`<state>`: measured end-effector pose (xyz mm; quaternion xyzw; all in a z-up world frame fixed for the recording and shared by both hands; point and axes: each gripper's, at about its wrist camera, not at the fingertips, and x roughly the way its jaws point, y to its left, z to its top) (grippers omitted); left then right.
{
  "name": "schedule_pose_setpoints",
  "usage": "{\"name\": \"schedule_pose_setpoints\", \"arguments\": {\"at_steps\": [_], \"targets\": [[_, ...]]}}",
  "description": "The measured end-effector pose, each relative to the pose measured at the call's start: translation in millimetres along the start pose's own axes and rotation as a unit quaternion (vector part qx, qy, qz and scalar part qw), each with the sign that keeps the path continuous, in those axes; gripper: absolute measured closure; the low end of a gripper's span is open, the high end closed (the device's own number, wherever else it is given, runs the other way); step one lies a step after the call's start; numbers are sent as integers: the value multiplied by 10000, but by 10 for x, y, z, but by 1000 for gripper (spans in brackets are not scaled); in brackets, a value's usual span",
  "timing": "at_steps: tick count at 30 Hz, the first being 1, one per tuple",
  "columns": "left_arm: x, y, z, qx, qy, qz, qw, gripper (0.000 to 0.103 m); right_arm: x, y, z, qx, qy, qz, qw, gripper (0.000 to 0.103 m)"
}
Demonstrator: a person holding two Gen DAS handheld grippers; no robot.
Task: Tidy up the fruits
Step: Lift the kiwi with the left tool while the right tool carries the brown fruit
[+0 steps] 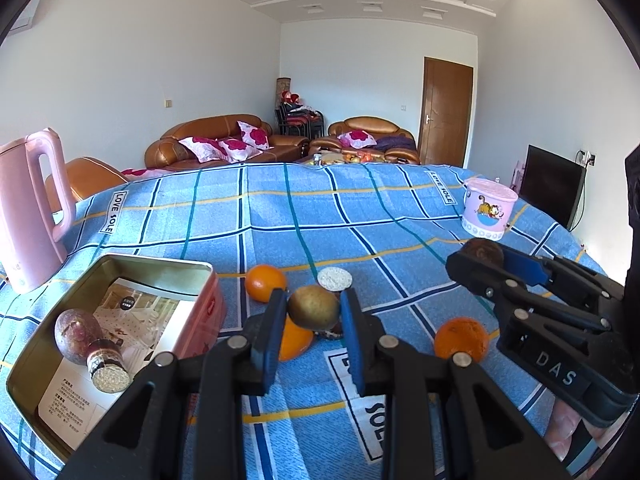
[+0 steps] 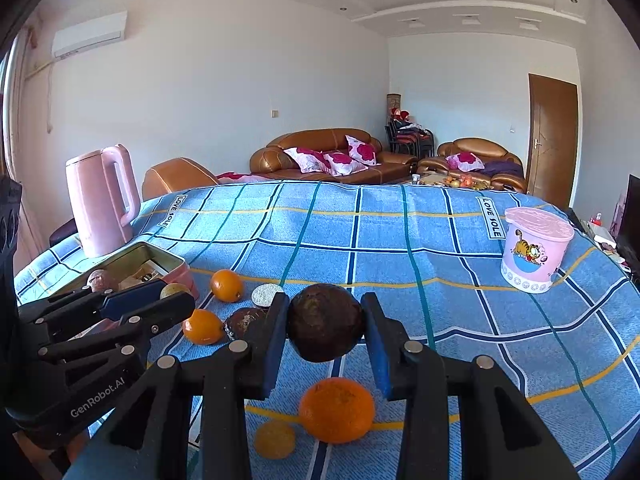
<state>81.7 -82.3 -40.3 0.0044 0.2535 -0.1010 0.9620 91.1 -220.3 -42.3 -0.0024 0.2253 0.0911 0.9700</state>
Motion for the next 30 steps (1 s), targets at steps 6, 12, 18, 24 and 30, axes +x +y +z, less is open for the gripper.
{"name": "schedule_pose_setpoints", "arguments": {"at_steps": [6,12,18,24,30], "targets": [[-43,-6,-4,23,-97,26,9999,74,-48,1,-7,-13,-106,-7,9999,64],[-74,-9,0,34,-184,55,9998,74,-70,3,1,-24,-176,-22,9998,64],[-106,-15,0,63,-269,75,9996,74,-100,4,-2,-34,-263,-40,9996,64],[-144,-23,-4,68,-364,95,9993,74,-136,12,-6,-47,-349,-61,9994,64],[-174,-28,-11,80,-438,99,9990,74,-155,17,-4,-61,-416,-77,9991,64]]}}
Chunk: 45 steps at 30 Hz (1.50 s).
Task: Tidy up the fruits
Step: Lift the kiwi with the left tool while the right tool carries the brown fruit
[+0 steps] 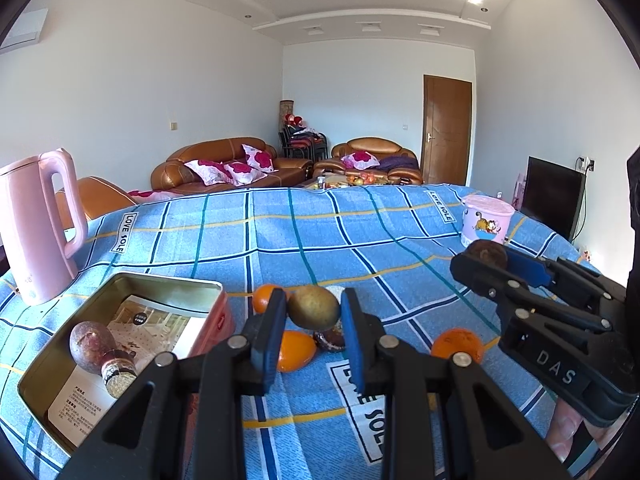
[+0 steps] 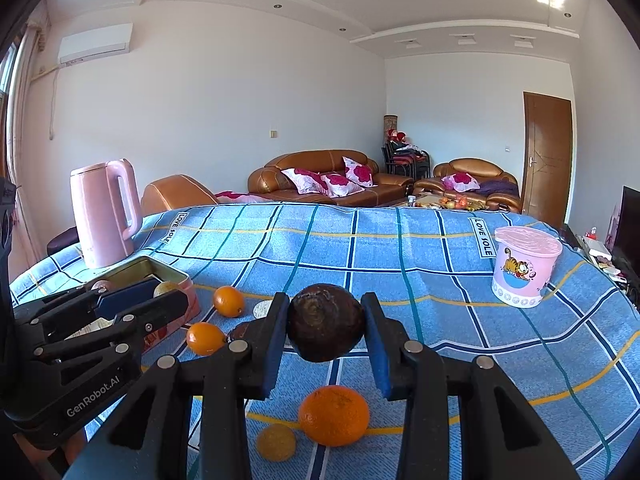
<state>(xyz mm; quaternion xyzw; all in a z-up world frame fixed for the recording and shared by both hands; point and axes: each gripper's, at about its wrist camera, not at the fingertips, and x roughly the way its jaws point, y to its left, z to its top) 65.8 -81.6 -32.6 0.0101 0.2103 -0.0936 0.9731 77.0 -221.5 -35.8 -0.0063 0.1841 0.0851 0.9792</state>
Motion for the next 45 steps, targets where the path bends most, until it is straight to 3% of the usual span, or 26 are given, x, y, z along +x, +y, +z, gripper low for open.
{"name": "schedule_pose_setpoints", "arguments": {"at_steps": [23,45], "targets": [[-61,10,1,-27,-178,39,9998,74,-68,24,3,-89,-204,-61,9997,64],[-152,281,-19,-4,-179,354,9992,74,108,303,55,-320,155,331,9988,64]]}}
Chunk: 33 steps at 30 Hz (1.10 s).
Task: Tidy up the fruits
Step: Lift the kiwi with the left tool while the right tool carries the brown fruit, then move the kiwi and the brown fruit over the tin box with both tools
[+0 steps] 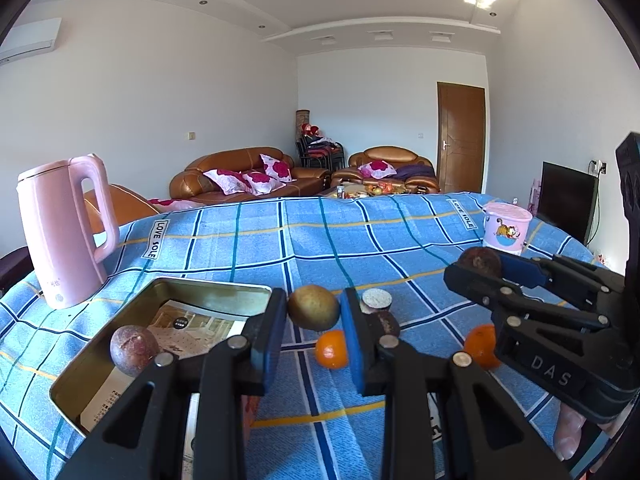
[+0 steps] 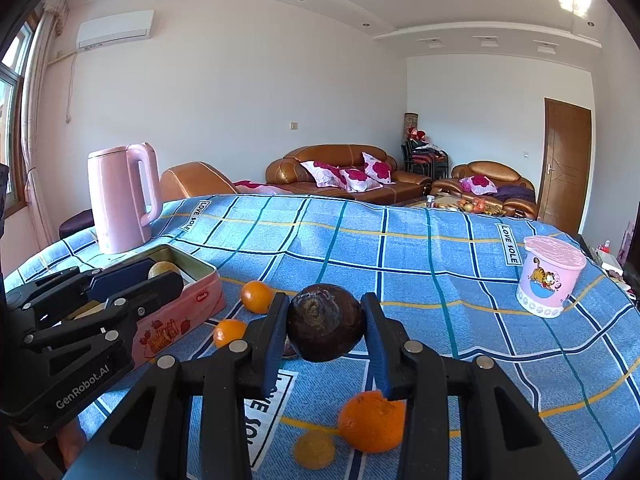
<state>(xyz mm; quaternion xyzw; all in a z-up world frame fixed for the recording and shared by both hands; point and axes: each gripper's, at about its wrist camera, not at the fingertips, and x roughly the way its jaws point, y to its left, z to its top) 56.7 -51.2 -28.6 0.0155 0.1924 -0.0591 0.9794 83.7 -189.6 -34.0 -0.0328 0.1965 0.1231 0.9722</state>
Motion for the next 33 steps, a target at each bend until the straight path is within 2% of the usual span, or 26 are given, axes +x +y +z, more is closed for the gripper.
{"name": "schedule_pose_setpoints", "arguments": {"at_steps": [12,33], "targets": [[-82,329,12,-153,-29,320,9994,74,79,379,205,-410,-39,320,9986,64],[-134,825,-89,-420,110,794,9959,74,326,951,343,-858,48,826,9929,64]]}}
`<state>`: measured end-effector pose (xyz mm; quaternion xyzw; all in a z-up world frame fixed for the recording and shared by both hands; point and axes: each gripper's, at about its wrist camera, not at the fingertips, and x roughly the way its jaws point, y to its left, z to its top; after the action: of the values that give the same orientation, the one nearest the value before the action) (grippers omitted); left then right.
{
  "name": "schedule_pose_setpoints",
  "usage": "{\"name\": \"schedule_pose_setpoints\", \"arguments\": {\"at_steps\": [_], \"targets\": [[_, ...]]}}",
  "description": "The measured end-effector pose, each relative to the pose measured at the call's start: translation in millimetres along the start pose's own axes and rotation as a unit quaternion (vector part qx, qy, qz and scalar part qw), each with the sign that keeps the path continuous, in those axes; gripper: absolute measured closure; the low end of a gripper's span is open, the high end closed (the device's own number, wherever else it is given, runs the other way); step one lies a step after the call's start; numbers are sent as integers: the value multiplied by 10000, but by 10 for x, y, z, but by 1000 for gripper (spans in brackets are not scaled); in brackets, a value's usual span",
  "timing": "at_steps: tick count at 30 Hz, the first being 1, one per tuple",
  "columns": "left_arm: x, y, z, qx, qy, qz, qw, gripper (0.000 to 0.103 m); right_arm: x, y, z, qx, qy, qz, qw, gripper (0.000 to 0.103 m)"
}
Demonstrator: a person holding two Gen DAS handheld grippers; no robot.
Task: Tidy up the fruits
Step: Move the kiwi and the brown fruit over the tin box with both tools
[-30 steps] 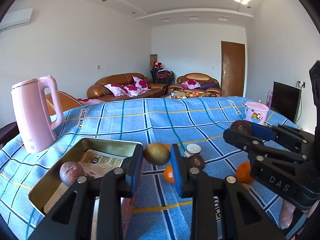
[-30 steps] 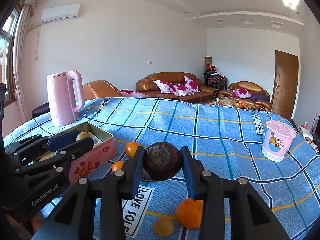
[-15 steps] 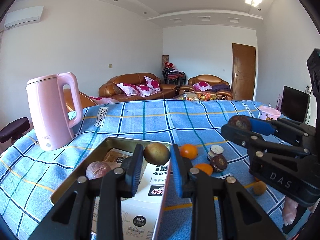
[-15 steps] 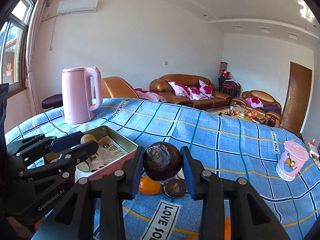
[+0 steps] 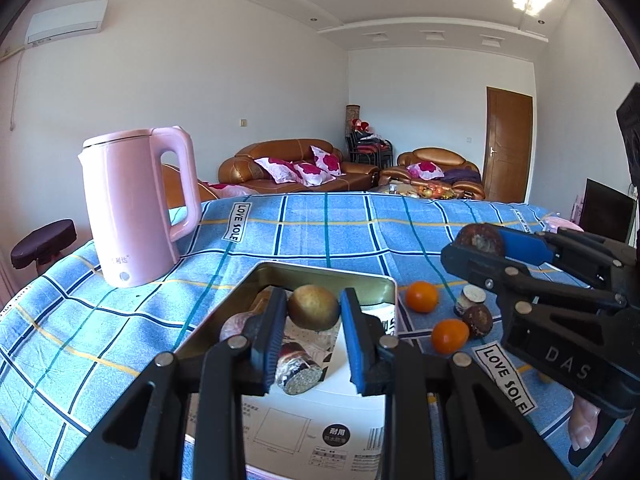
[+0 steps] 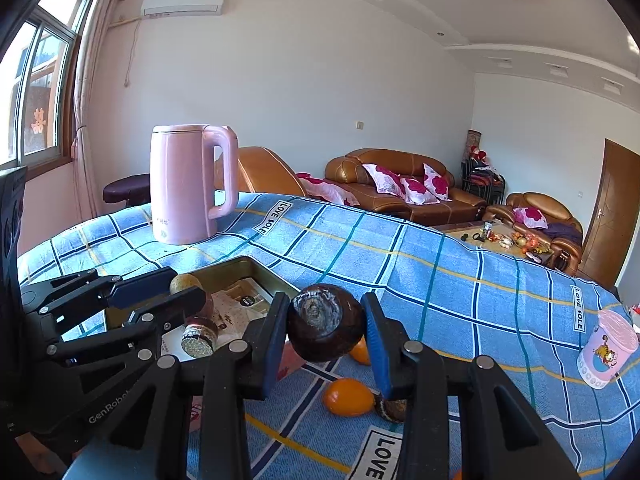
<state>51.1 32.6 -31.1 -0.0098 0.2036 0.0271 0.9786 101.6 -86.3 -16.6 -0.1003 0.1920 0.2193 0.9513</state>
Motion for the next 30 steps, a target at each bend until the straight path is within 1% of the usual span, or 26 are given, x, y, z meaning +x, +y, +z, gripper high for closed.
{"name": "schedule_pose_setpoints", "arguments": {"at_steps": [5,15,21,30], "targets": [[11,111,-21,-36,60,161,9998,74,69,75,15,-35,27,109,9999,64],[22,302,-48,-115,177,358,9991,74,263,198,-5,-56,200,347,9992,64],[-2,388,-67,-145,207,427,9988,74,371,247,-16,-30,311,475,9984,64],[-37,481,-85,-169,248,498,9983,74,489,343,-45,-73,432,561,9975,64]]}}
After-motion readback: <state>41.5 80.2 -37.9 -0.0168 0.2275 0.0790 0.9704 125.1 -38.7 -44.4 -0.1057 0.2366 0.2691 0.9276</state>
